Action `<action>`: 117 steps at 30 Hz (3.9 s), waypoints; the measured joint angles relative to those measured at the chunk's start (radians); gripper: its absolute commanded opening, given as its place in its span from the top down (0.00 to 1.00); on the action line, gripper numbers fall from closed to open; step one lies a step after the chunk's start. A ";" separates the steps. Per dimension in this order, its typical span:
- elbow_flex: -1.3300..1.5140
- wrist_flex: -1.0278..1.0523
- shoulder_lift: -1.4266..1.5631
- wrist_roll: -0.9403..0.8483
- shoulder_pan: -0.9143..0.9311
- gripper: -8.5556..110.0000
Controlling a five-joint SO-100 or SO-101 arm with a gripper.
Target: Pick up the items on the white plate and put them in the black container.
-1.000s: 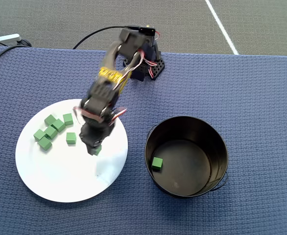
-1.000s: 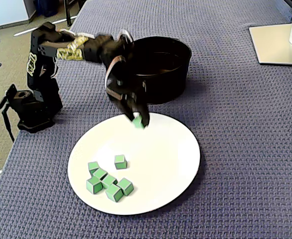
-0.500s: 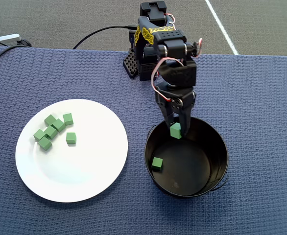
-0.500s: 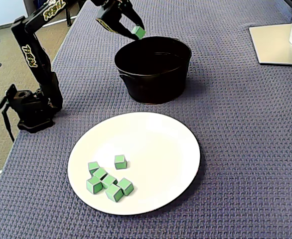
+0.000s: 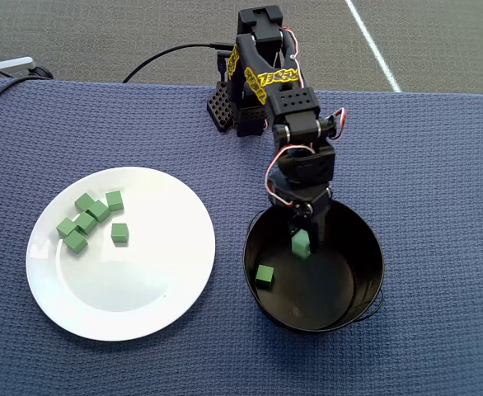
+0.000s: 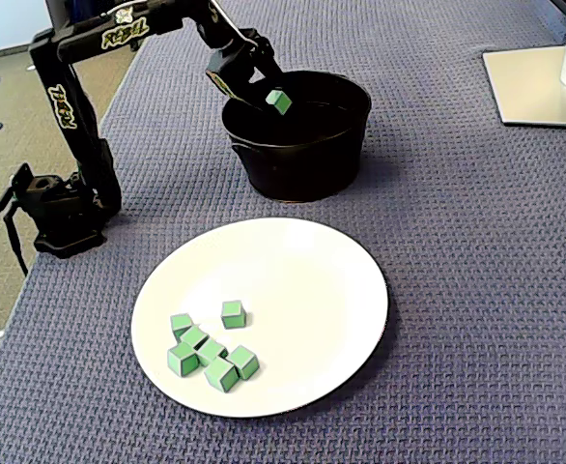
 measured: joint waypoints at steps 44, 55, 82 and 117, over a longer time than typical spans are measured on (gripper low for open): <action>-0.285 0.268 -0.410 0.603 0.896 0.73; -0.364 0.255 -0.540 0.454 0.974 0.73; -0.365 0.183 -0.627 0.419 0.928 0.88; -0.373 0.259 -0.591 0.540 1.035 0.80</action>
